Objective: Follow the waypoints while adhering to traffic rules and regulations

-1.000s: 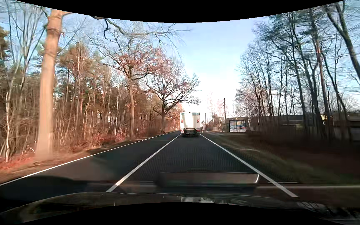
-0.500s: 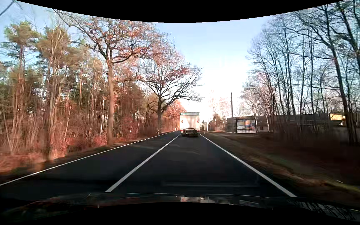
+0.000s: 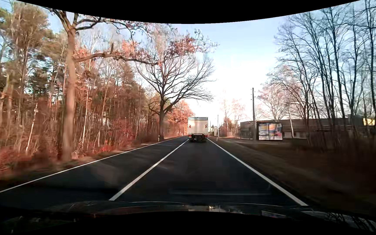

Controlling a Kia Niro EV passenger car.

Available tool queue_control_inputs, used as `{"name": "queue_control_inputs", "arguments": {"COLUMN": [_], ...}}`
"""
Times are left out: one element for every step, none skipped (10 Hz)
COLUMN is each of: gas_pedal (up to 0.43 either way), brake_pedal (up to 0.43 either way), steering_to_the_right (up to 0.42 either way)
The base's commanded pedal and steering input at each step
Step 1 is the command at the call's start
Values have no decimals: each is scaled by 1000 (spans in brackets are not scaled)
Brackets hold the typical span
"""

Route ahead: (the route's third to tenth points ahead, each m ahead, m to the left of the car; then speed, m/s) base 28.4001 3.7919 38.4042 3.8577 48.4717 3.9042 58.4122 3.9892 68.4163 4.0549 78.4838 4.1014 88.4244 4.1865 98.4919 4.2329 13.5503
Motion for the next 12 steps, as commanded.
{"name": "queue_control_inputs", "arguments": {"gas_pedal": [98,98,98,110,110,110,110,110,110,110,110,118], "brake_pedal": [0,0,0,0,0,0,0,0,0,0,0,0], "steering_to_the_right": [-1,-1,-2,-1,-2,-1,-1,-2,-2,-1,-1,-1]}}
